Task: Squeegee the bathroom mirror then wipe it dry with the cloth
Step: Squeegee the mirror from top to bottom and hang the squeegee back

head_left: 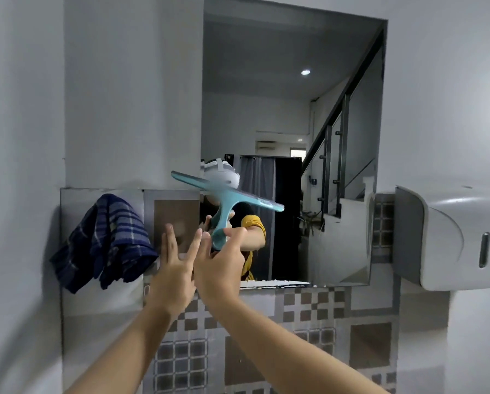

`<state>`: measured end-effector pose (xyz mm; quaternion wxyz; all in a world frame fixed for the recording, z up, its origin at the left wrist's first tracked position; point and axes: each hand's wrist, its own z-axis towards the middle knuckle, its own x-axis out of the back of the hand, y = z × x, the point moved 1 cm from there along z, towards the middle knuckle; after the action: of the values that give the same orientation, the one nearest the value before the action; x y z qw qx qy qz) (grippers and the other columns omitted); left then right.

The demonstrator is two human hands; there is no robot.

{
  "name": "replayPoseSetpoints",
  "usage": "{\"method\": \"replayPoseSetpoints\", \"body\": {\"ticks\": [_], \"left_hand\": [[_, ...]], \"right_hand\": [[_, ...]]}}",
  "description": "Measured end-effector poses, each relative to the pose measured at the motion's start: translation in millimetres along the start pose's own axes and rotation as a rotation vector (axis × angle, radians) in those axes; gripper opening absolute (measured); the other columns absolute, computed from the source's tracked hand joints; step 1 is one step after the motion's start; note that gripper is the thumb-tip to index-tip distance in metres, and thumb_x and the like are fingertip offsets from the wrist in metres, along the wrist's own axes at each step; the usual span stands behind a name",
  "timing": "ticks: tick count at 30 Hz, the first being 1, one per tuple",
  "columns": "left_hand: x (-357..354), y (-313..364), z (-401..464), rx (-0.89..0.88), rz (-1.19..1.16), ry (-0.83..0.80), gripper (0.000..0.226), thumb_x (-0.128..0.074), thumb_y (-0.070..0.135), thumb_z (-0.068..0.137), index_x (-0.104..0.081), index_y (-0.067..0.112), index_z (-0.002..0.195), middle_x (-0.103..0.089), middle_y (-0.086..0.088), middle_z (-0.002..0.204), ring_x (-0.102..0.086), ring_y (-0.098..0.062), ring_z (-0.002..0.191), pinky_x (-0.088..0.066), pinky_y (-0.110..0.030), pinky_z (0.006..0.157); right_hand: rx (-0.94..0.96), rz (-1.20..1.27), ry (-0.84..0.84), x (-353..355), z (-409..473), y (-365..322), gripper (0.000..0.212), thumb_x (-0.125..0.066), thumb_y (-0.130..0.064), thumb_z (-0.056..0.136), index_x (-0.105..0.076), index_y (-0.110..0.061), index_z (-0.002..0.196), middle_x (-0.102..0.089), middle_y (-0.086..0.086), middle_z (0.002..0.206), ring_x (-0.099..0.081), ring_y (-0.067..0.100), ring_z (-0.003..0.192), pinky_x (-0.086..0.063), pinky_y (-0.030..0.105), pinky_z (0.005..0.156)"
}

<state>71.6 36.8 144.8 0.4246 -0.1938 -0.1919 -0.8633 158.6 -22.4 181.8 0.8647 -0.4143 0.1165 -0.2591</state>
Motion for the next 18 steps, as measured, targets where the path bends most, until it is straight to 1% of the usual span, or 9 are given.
{"method": "replayPoseSetpoints", "body": {"ticks": [1, 2, 4, 5, 8, 11, 13, 16, 18], "left_hand": [[-0.4, -1.1, -1.2, -0.014, 0.004, 0.015, 0.132, -0.076, 0.006, 0.072, 0.031, 0.060, 0.126, 0.011, -0.017, 0.151, -0.010, -0.039, 0.141, -0.049, -0.052, 0.087], [-2.6, -3.6, -1.7, -0.036, 0.045, 0.004, 0.127, -0.078, 0.008, 0.069, 0.020, 0.053, 0.135, 0.008, -0.021, 0.152, -0.013, -0.041, 0.140, -0.050, -0.051, 0.086], [-10.7, -13.7, -2.9, -0.040, 0.124, -0.042, 0.114, -0.079, 0.020, 0.069, 0.003, 0.036, 0.145, 0.010, -0.025, 0.153, -0.011, -0.041, 0.141, -0.046, -0.048, 0.094], [-14.9, -18.7, -3.6, -0.030, 0.139, -0.058, 0.111, -0.078, 0.027, 0.070, 0.002, 0.032, 0.146, 0.013, -0.025, 0.152, -0.008, -0.040, 0.141, -0.042, -0.048, 0.099], [-21.8, -23.9, -6.5, -0.037, 0.157, -0.061, 0.107, -0.077, 0.035, 0.070, -0.003, 0.034, 0.148, 0.012, -0.025, 0.153, -0.005, -0.039, 0.140, -0.043, -0.046, 0.099], [-26.8, -26.1, -10.4, -0.048, 0.129, -0.064, 0.101, -0.078, 0.033, 0.068, -0.015, 0.031, 0.146, 0.004, -0.026, 0.153, -0.011, -0.042, 0.139, -0.046, -0.047, 0.094], [-29.0, -28.3, -13.6, -0.063, 0.117, -0.069, 0.098, -0.080, 0.031, 0.066, -0.021, 0.028, 0.145, -0.001, -0.027, 0.152, -0.015, -0.044, 0.138, -0.049, -0.048, 0.089], [-30.3, -30.1, -17.8, -0.077, 0.113, -0.086, 0.100, -0.083, 0.030, 0.064, -0.023, 0.027, 0.144, -0.003, -0.027, 0.153, -0.017, -0.045, 0.137, -0.055, -0.046, 0.077], [-31.1, -29.6, -17.9, -0.075, 0.118, -0.085, 0.100, -0.083, 0.029, 0.063, -0.024, 0.026, 0.144, -0.005, -0.028, 0.152, -0.017, -0.046, 0.136, -0.055, -0.046, 0.077]], "right_hand": [[0.017, -0.026, -0.011, -1.5, -2.5, 1.5, 0.039, -0.048, -0.039, 0.096, -0.033, -0.017, 0.124, -0.054, -0.013, 0.073, -0.054, 0.001, 0.059, -0.042, 0.015, 0.048], [0.034, -0.052, -0.023, -0.2, -4.2, 3.2, 0.042, -0.049, -0.039, 0.096, -0.033, -0.016, 0.127, -0.055, -0.011, 0.075, -0.054, 0.002, 0.058, -0.044, 0.018, 0.048], [0.079, -0.117, -0.035, 8.8, -4.1, 8.5, 0.038, -0.050, -0.038, 0.095, -0.035, -0.016, 0.122, -0.056, -0.008, 0.073, -0.054, 0.007, 0.057, -0.050, 0.028, 0.050], [0.110, -0.158, -0.044, 14.8, -2.2, 12.5, 0.033, -0.050, -0.037, 0.095, -0.037, -0.017, 0.118, -0.055, -0.007, 0.070, -0.053, 0.008, 0.054, -0.049, 0.030, 0.049], [0.215, -0.261, -0.060, 35.3, 5.5, 23.1, 0.033, -0.053, -0.033, 0.095, -0.041, -0.015, 0.120, -0.056, -0.005, 0.066, -0.050, 0.009, 0.048, -0.043, 0.028, 0.044], [0.299, -0.358, -0.083, 56.1, 16.1, 29.2, 0.029, -0.057, -0.031, 0.093, -0.046, -0.014, 0.114, -0.057, -0.004, 0.066, -0.050, 0.011, 0.047, -0.044, 0.032, 0.042], [0.366, -0.421, -0.080, 69.8, 23.8, 29.7, 0.026, -0.061, -0.030, 0.091, -0.050, -0.015, 0.109, -0.059, -0.004, 0.068, -0.048, 0.009, 0.045, -0.043, 0.030, 0.039], [0.453, -0.498, -0.082, 87.5, 36.2, 30.1, 0.027, -0.063, -0.031, 0.089, -0.054, -0.014, 0.109, -0.065, -0.001, 0.073, -0.054, 0.012, 0.047, -0.050, 0.034, 0.039], [0.488, -0.542, -0.085, 97.5, 44.5, 32.0, 0.029, -0.064, -0.032, 0.089, -0.056, -0.015, 0.111, -0.066, -0.001, 0.074, -0.057, 0.017, 0.050, -0.052, 0.037, 0.040]]}}
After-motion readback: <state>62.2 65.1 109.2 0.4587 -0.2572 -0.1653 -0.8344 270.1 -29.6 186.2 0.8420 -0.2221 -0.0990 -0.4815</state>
